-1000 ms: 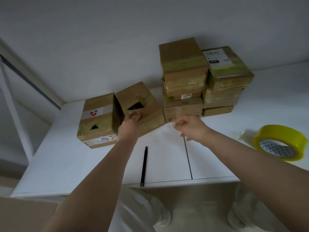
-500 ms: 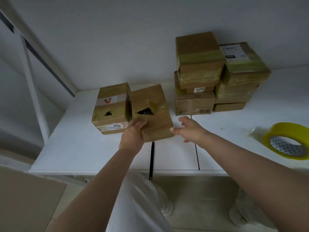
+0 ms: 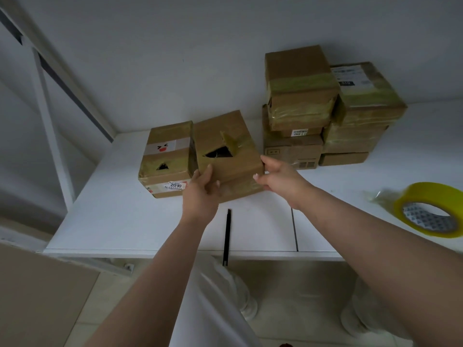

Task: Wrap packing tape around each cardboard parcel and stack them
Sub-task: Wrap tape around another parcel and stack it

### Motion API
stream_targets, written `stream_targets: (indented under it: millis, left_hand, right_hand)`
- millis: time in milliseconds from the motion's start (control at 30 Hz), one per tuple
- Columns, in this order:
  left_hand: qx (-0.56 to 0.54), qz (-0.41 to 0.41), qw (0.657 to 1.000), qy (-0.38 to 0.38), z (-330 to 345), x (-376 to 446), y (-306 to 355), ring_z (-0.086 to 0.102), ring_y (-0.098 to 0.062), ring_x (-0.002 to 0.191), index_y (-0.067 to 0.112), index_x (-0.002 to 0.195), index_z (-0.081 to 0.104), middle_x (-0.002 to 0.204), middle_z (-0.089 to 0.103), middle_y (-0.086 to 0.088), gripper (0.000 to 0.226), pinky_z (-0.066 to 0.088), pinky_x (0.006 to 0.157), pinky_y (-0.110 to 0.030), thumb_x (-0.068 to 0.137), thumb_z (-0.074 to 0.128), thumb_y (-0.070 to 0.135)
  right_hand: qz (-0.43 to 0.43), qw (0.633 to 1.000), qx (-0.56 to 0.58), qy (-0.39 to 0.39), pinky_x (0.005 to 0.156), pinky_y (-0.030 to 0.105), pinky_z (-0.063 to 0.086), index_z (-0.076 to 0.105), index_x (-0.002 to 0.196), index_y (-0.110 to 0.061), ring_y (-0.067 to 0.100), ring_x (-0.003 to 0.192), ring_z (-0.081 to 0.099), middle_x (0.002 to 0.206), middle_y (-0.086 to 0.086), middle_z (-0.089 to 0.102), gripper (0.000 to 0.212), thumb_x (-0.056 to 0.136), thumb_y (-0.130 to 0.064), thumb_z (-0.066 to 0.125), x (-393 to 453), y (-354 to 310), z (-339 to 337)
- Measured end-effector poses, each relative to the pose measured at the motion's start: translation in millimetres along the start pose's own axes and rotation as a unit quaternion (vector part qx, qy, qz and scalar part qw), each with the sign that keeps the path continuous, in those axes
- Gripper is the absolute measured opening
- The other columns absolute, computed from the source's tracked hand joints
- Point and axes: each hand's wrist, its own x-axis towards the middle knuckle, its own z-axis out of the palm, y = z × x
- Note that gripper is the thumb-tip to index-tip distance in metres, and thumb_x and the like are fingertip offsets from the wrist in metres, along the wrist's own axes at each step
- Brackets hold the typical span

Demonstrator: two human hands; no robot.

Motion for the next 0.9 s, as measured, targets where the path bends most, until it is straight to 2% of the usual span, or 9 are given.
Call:
stream_targets:
  millis: [67,133,200,333,467,533,633,767,900]
  left_hand:
    - [-0.009,0.013,0.999,0.028,-6.8,-13.8,8.4,0.032,-0.022,0.143,0.021,0.143,0.047,0.155,0.034,-0.007,0.044,0.029,0.107,-0.022,0.100,0.052,0.020]
    - [-0.004,0.023,0.999,0.049,-12.4,-30.4,16.8,0.040,-0.024,0.138,0.023,0.140,0.052,0.151,0.042,-0.007,0.040,0.034,0.111,-0.029,0.099,0.053,0.024]
    - [-0.002,0.020,0.999,0.050,-13.8,-49.8,28.3,0.048,-0.024,0.131,0.024,0.137,0.055,0.146,0.049,-0.006,0.039,0.040,0.109,-0.033,0.098,0.054,0.026]
    - [0.014,0.014,0.999,0.036,-3.3,-88.2,48.1,0.058,-0.019,0.114,0.020,0.132,0.061,0.128,0.063,-0.001,0.035,0.042,0.095,-0.021,0.097,0.057,0.026]
    - [0.014,0.007,0.999,0.029,13.1,-119.6,54.9,0.060,-0.013,0.106,0.020,0.126,0.066,0.119,0.069,0.000,0.032,0.037,0.085,-0.012,0.096,0.058,0.027]
    - [0.015,0.013,1.000,0.018,23.7,-134.0,54.4,0.061,-0.011,0.103,0.019,0.123,0.067,0.117,0.070,0.000,0.030,0.035,0.083,-0.008,0.096,0.058,0.026]
    - [0.002,0.016,1.000,-0.024,44.8,-149.7,53.7,0.060,-0.011,0.113,0.017,0.122,0.068,0.122,0.068,0.002,0.029,0.032,0.087,-0.004,0.095,0.060,0.023]
    - [-0.023,0.026,0.996,-0.082,73.1,-159.4,53.3,0.057,-0.012,0.121,0.017,0.122,0.068,0.132,0.062,-0.003,0.029,0.034,0.098,-0.007,0.094,0.062,0.018]
    - [-0.027,0.028,0.992,-0.122,90.0,-162.7,54.2,0.046,-0.013,0.134,0.019,0.127,0.064,0.145,0.048,-0.014,0.035,0.031,0.111,-0.018,0.093,0.063,0.014]
  right_hand:
    - [-0.009,1.000,0.009,0.022,0.108,0.037,0.042,0.048,0.143,-0.020,0.017,0.130,0.049,0.138,-0.003,0.055,0.052,0.094,-0.007,0.060,-11.6,-6.5,-7.3]
    - [-0.015,0.999,0.013,0.042,0.093,0.032,0.051,0.054,0.138,-0.019,0.020,0.122,0.055,0.130,-0.002,0.059,0.044,0.095,-0.008,0.059,-26.3,-12.7,-14.4]
    - [-0.013,0.998,0.011,0.066,0.079,0.027,0.052,0.060,0.132,-0.018,0.021,0.111,0.061,0.123,-0.001,0.061,0.037,0.096,-0.010,0.058,-41.3,-14.2,-23.3]
    - [0.032,0.996,0.002,0.085,0.062,0.023,0.053,0.068,0.120,-0.018,0.025,0.092,0.067,0.111,0.001,0.063,0.026,0.095,-0.011,0.059,-72.2,-4.4,-48.8]
    - [0.059,0.995,0.009,0.084,0.065,0.029,0.057,0.073,0.096,-0.017,0.030,0.083,0.071,0.103,0.001,0.068,0.017,0.093,-0.006,0.061,-102.7,13.7,-75.9]
    - [0.074,0.994,0.000,0.078,0.065,0.031,0.058,0.074,0.098,-0.013,0.032,0.083,0.072,0.103,0.005,0.071,0.012,0.091,-0.009,0.065,-116.1,25.5,-88.0]
    - [0.099,0.991,-0.006,0.087,0.066,0.033,0.058,0.071,0.098,-0.002,0.030,0.080,0.072,0.096,0.015,0.073,0.015,0.088,-0.013,0.071,-134.0,44.6,-106.1]
    - [0.132,0.984,-0.020,0.115,0.058,0.029,0.056,0.070,0.088,0.002,0.026,0.069,0.072,0.081,0.017,0.074,0.027,0.082,-0.023,0.078,-150.8,67.8,-123.2]
    - [0.136,0.977,-0.017,0.164,0.059,0.029,0.055,0.068,0.081,-0.001,0.026,0.067,0.070,0.080,0.017,0.072,0.027,0.080,-0.025,0.080,-153.5,83.7,-130.7]
